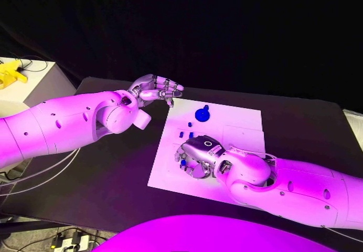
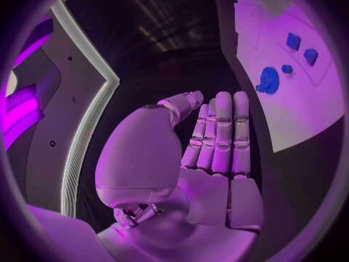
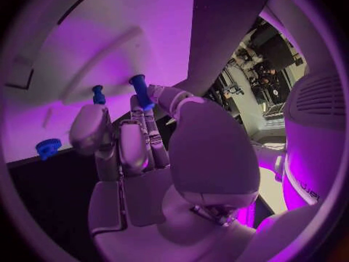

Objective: Assemble the parts on the task board

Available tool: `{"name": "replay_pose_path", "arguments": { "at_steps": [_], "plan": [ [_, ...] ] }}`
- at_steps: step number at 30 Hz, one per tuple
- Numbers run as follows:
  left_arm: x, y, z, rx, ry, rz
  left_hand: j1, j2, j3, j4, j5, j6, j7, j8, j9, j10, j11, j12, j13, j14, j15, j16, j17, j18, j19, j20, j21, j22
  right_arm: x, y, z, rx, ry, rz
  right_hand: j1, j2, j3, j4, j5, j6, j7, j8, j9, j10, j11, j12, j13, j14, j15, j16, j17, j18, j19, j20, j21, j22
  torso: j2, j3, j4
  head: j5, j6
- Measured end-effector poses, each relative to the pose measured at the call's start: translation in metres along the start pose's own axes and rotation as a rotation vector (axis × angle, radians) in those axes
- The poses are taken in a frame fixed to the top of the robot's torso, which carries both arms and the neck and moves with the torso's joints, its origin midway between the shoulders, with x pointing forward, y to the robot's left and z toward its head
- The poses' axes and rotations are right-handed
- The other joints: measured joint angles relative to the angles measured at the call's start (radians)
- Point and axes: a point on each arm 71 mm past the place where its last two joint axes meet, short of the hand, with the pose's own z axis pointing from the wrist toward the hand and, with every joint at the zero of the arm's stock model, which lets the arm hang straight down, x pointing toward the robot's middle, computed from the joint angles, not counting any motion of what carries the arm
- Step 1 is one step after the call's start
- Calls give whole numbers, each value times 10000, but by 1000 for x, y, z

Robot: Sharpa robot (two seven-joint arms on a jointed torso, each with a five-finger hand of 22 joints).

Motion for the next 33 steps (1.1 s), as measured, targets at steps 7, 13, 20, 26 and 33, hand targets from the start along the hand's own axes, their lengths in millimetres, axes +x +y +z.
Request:
{"name": "replay_pose_path", "arguments": {
  "at_steps": [7,13,20,26,33],
  "plan": [
    [0,0,0,-5,0,0,0,0,0,0,0,0,0,0,-9,0,0,0,0,0,0,0,0,0,0,0,0,0,5,-3,-2,-19,260,154,-134,-173,-569,3,-22,-225,20,-102,-1,-909,172,-34,-326,-226,88,-307,-533,146,-244,122,-1188,4,-4,0,3,-11,0],
    [0,0,0,-18,-6,1,0,0,0,0,0,0,0,0,-9,0,0,-1,1,0,0,0,0,0,0,0,0,1,5,-8,-5,67,276,223,-79,-139,-1021,-26,-22,-309,98,-214,-10,-1354,248,-26,-332,-539,157,-760,-1158,398,-574,201,-2509,-215,-4,6,4,-26,0],
    [-1,0,-1,-39,-13,3,0,0,-29,29,0,0,0,0,-8,0,0,-1,-9,0,0,0,0,0,0,0,-41,1,3,-12,-9,176,49,320,613,285,-2699,267,27,-415,139,-475,-175,-2246,363,214,-331,-1015,273,-1421,-2217,656,-849,294,-4363,-1083,-2,16,4,-80,0],
    [-1,1,-1,-55,-20,5,0,0,-29,29,0,0,0,0,-8,0,0,-1,-8,0,0,0,0,0,0,0,-41,1,-1,-15,-14,244,-458,565,1556,438,-4243,1297,79,-588,74,-703,-406,-2768,454,568,-331,-1172,318,-1662,-2813,694,-895,304,-5336,-1629,0,24,0,-150,0],
    [-2,2,-1,-81,-27,2,0,0,-29,29,0,1,0,0,-8,0,0,-2,-8,0,0,0,0,0,0,0,-41,1,-16,-25,-29,440,-1288,1129,2043,454,-4842,2184,134,-782,75,-761,-556,-2830,440,917,-319,-1167,314,-1559,-2856,694,-773,304,-5398,-1744,-12,21,-7,-303,0]
  ]
}}
